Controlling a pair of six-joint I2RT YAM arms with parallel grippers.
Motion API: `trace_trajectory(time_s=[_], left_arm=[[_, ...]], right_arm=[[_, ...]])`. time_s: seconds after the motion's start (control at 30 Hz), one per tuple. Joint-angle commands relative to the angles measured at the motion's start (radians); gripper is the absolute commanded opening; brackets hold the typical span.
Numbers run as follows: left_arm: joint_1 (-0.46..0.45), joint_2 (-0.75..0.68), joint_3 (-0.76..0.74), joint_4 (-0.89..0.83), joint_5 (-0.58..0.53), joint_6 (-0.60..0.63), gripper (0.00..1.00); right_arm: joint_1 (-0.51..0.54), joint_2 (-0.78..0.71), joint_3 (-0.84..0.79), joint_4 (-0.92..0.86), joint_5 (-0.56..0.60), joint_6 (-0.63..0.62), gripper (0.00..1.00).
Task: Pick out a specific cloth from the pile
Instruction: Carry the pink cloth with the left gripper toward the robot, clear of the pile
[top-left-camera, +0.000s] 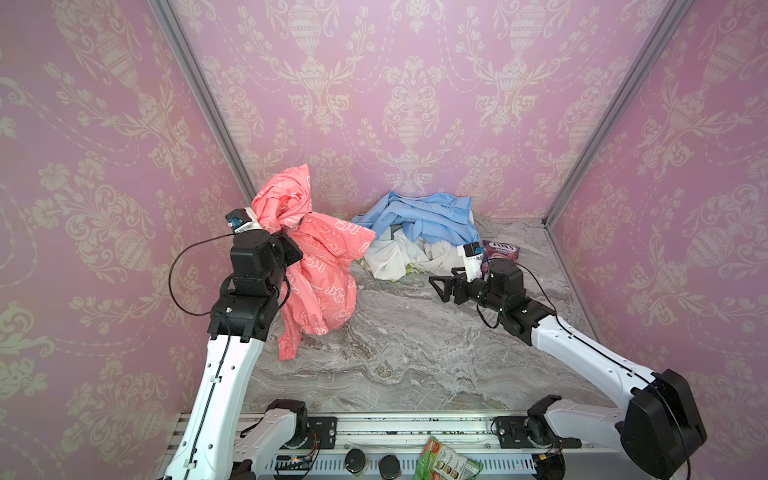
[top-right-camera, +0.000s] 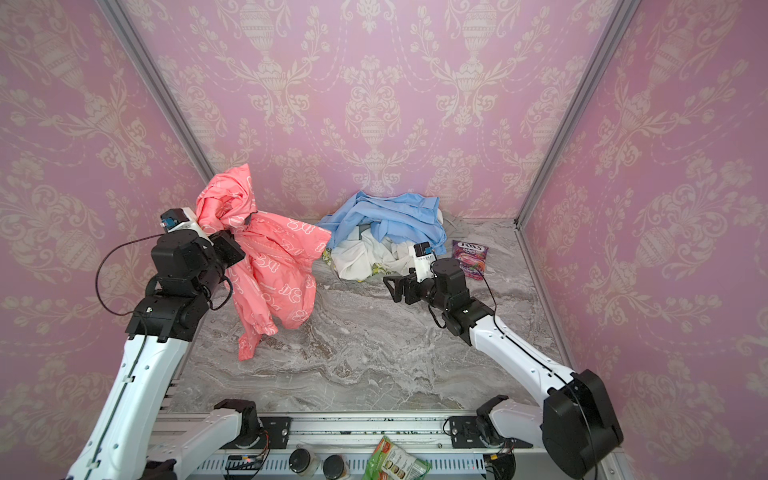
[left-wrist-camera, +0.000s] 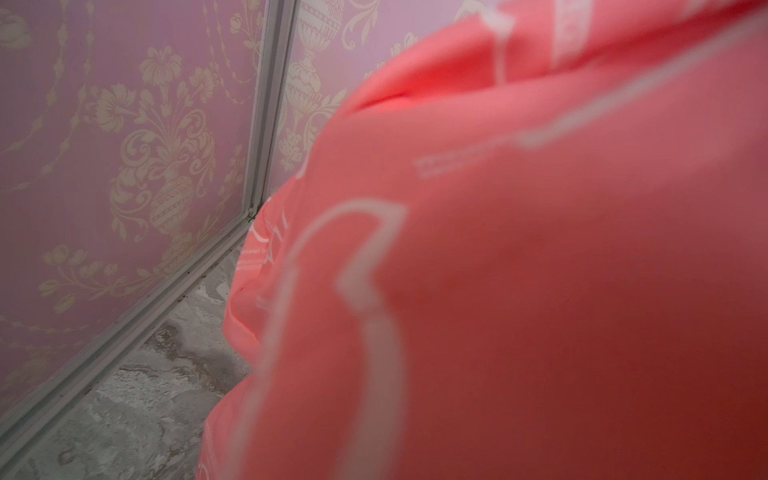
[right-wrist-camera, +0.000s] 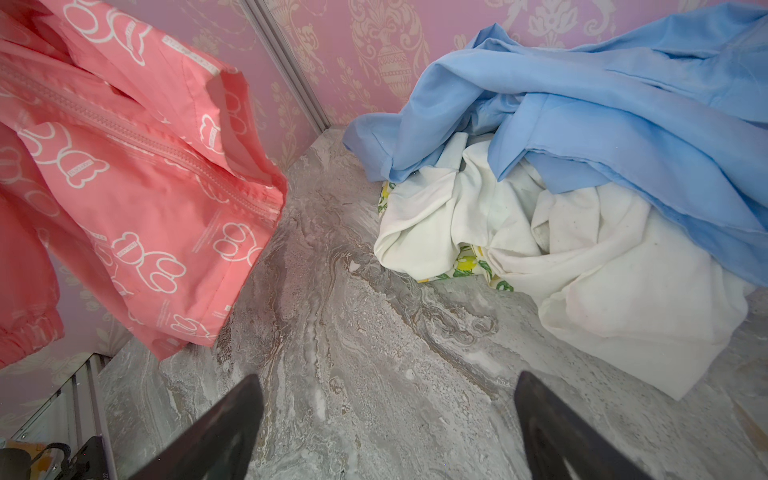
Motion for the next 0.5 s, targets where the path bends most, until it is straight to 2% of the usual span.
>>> trace_trajectory(time_s=[0.0,0.13,0.33,0.47], left_arm=[[0.017,-0.004,0.058,0.154,0.118,-0.15,0.0],[0.048,-0.025,0.013,0.237,0.203,-0.283,0.0],[0.15,-0.085,-0.181,0.468,0.366,-0.551,0.0],[0.215,-0.127,-0.282,0.506,0.422,-0.608,0.0]], right_arm=[[0.01,0.012,0.009,0.028,0.002,0.017,0.95],[0.016,0.028,0.009,0.038,0.0,0.019,0.95],[0.032,0.055,0.021,0.034,0.001,0.008,0.95],[0.036,0.054,0.016,0.037,0.013,0.004,0.95]])
